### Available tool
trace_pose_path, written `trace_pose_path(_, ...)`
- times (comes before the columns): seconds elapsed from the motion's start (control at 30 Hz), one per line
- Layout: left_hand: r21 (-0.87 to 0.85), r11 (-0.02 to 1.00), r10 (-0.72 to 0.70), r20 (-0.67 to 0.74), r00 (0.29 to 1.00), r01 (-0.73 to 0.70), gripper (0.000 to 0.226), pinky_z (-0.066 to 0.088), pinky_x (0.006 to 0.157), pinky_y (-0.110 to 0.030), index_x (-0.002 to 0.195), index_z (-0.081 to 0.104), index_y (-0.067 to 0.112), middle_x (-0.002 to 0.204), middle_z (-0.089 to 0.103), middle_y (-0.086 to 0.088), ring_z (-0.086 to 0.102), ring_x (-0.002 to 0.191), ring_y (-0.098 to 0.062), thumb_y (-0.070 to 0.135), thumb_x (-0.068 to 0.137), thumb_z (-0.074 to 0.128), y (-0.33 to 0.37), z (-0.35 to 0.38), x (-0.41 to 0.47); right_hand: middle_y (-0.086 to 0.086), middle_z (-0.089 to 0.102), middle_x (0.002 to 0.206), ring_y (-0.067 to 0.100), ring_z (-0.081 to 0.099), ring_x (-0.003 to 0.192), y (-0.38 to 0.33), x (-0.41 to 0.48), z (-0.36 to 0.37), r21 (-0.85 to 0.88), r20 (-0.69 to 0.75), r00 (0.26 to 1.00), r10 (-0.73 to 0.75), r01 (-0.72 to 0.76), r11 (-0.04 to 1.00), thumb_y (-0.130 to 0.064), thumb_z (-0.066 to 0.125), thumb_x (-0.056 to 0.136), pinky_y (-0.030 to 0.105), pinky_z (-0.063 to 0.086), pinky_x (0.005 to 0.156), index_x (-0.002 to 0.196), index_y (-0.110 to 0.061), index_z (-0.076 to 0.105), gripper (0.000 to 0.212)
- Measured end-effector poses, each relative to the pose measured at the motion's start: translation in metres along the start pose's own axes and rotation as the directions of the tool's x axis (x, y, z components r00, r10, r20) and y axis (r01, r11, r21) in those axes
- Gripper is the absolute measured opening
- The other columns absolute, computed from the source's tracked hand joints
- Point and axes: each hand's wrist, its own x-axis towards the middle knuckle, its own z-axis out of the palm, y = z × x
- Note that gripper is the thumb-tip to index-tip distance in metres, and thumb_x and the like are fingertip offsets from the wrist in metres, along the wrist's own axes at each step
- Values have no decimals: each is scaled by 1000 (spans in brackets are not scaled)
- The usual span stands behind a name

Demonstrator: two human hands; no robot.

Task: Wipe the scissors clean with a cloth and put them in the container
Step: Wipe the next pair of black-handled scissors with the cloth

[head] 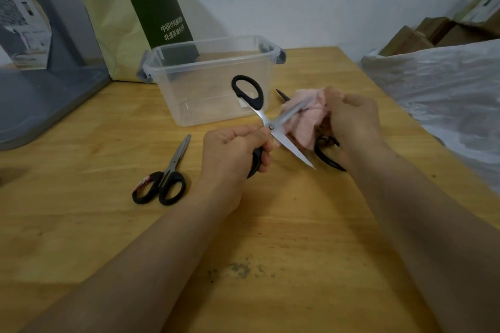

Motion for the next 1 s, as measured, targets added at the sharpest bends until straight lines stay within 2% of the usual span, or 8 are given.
trace_pose_path(0.07, -33, 999, -14, -59, 998, 12, 23, 41, 42, -22, 64, 64, 1, 51, 57, -4, 48, 43, -14, 1, 86, 61, 2, -5, 3, -1, 66, 75, 12, 63, 68, 0, 2, -5, -19, 0, 999, -40, 40, 999, -27, 55, 96, 23, 51, 56, 72, -19, 62, 26)
trace_pose_path(0.23, -22, 1000, 1, -81, 997, -2, 27, 42, 43, -23, 61, 66, 5, 51, 60, -5, 51, 45, -14, 2, 87, 60, 3, -7, 5, 2, 68, 64, 9, 62, 55, 3, -14, 5, -97, 407, 912, -48, 95, 991, -26, 67, 86, 21, 50, 49, 80, -9, 71, 19)
trace_pose_path(0.37, -3, 1000, -9, -94, 996, 9, 25, 46, 45, -21, 64, 73, 16, 58, 67, -3, 59, 49, -12, 6, 85, 64, 1, -6, 6, 16, 66, 70, 26, 62, 65, 11, -16, 10, -56, 566, 824, -36, 82, 995, -26, 63, 88, 36, 55, 66, 87, 1, 71, 28)
trace_pose_path(0.53, -43, 996, -81, -88, 993, 77, 8, 57, 81, -38, 84, 73, 10, 78, 75, -7, 71, 79, -21, 4, 82, 68, -1, -6, 9, 17, 65, 69, 24, 59, 59, 15, -14, 11, -49, 600, 798, -60, 112, 992, -29, 61, 87, 29, 48, 55, 76, -6, 70, 27)
trace_pose_path(0.67, -71, 991, -118, -121, 986, 110, 13, 54, 90, -40, 92, 72, 6, 91, 74, -12, 70, 91, -25, 3, 80, 69, 0, -8, 9, 22, 65, 81, 35, 61, 84, 16, -11, 8, -74, 673, 740, -4, 73, 995, -28, 54, 92, 43, 50, 87, 85, -2, 67, 31)
trace_pose_path(0.73, -76, 990, -129, -108, 986, 121, 16, 53, 92, -39, 96, 72, 5, 94, 73, -12, 69, 95, -25, 3, 81, 68, -1, -7, 9, 13, 69, 77, 27, 66, 86, 18, -10, 9, -66, 653, 757, -19, 82, 994, -25, 60, 89, 41, 52, 90, 87, -3, 71, 25)
trace_pose_path(0.87, -91, 989, -123, -63, 990, 117, 20, 53, 92, -38, 101, 70, 1, 98, 73, -14, 69, 96, -25, 2, 82, 66, -1, -4, 5, 8, 69, 60, 18, 66, 61, 21, -10, 10, -12, 589, 807, -45, 65, 998, -26, 72, 68, 35, 56, 71, 79, -3, 71, 26)
trace_pose_path(1.0, -160, 982, -117, -102, 988, 100, 13, 58, 66, -23, 76, 72, 7, 74, 74, -7, 70, 73, -18, -3, 81, 65, 2, -4, 5, 7, 71, 64, 18, 67, 63, 15, -10, 11, 3, 602, 798, -33, 40, 999, -24, 74, 60, 28, 57, 63, 79, 0, 69, 30)
